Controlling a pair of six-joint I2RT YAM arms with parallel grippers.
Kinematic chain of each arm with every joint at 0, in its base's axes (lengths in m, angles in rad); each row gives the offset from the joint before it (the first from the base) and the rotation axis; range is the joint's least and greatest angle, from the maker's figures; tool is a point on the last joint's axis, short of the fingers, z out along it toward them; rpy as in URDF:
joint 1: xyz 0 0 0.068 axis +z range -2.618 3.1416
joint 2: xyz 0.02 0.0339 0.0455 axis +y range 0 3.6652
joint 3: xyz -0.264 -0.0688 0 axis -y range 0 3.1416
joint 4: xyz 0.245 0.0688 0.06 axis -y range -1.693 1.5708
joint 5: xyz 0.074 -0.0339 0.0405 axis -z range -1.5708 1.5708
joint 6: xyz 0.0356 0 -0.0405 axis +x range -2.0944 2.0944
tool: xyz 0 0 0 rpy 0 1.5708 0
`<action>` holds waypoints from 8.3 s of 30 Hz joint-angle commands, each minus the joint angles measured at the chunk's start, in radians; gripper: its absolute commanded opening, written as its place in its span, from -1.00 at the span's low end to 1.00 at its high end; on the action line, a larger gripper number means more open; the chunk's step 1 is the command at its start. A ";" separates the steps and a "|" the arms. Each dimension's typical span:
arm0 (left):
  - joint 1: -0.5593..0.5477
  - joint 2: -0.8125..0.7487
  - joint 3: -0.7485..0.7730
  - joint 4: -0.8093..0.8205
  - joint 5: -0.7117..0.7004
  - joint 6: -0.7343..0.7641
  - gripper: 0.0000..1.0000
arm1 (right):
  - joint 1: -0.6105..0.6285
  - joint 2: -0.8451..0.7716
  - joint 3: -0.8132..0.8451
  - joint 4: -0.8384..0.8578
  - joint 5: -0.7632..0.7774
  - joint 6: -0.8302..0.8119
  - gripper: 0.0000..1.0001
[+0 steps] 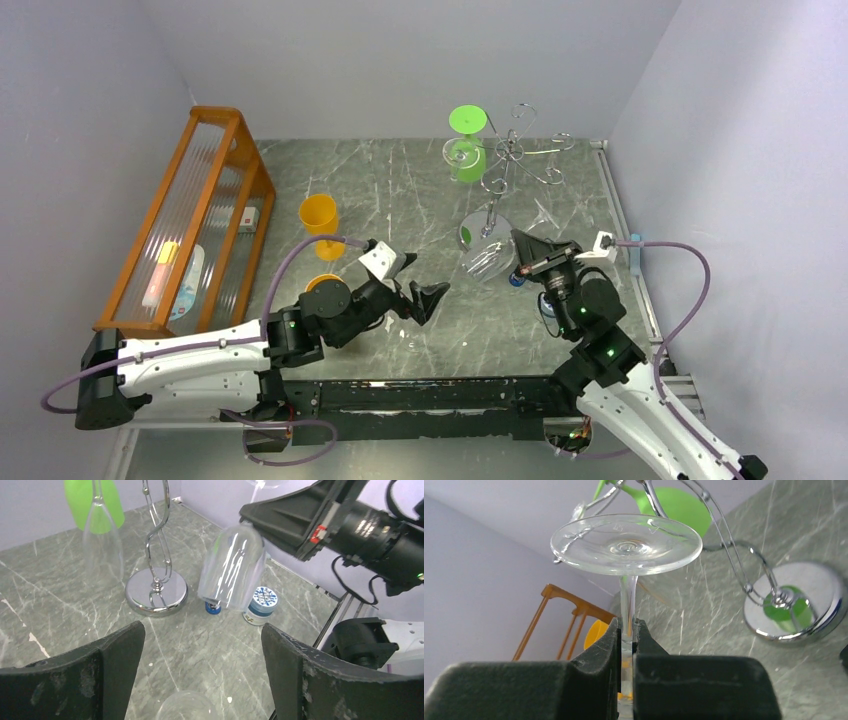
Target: Place the wine glass upside down on the wine glass rack
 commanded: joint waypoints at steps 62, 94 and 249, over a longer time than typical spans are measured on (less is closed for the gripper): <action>-0.004 0.067 0.162 -0.287 -0.132 -0.059 0.89 | -0.018 0.547 0.337 0.163 -0.082 -0.584 -1.00; -0.004 0.080 0.161 -0.285 -0.133 -0.057 0.88 | -0.039 0.353 0.153 0.297 -0.262 -0.706 -1.00; -0.096 0.309 0.088 0.242 0.223 -0.023 -0.90 | -0.041 -0.063 -0.025 -0.462 -0.415 1.023 -0.51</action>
